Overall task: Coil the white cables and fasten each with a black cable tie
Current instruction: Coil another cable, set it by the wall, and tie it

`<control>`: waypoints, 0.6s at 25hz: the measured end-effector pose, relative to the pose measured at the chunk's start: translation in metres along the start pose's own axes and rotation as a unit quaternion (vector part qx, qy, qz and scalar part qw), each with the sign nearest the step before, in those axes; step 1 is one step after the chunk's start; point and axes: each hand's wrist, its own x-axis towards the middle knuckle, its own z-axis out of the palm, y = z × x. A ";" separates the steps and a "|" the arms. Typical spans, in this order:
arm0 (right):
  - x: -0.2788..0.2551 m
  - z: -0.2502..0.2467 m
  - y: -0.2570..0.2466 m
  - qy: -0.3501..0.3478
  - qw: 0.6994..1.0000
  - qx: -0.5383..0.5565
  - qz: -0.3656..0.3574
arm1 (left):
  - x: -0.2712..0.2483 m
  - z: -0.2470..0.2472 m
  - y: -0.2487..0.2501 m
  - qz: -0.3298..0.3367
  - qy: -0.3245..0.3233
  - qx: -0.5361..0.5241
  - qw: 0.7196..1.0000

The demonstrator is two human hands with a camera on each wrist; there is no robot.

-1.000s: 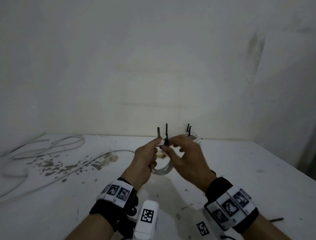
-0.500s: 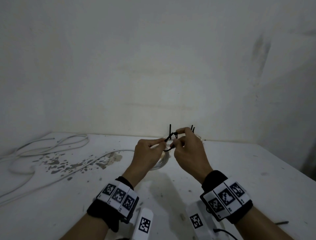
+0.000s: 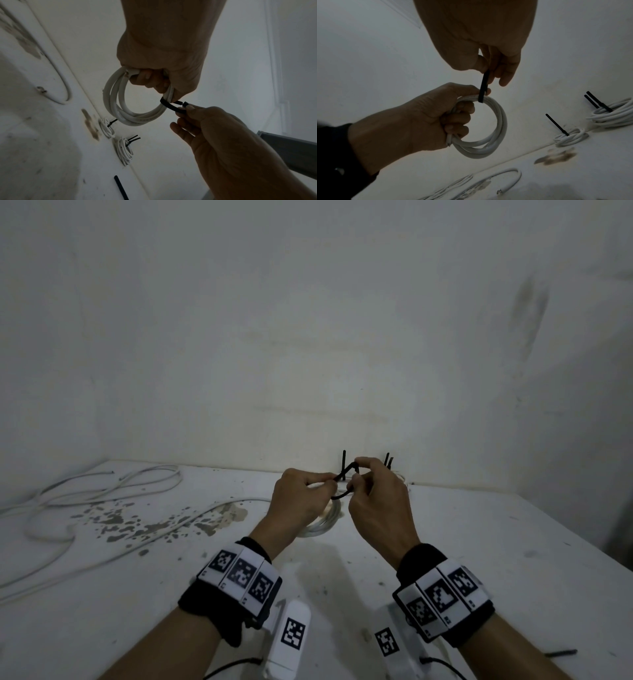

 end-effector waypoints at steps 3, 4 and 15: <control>0.000 0.005 0.001 0.015 1.000 -0.007 -0.012 | 0.001 -0.001 0.002 0.011 -0.004 0.026 1.000; 0.001 0.006 0.001 0.020 1.000 -0.009 -0.016 | 0.001 -0.002 0.004 0.015 -0.006 0.034 0.999; -0.002 0.010 -0.006 0.100 0.994 0.035 0.003 | 0.002 -0.001 0.020 0.010 -0.004 0.046 0.999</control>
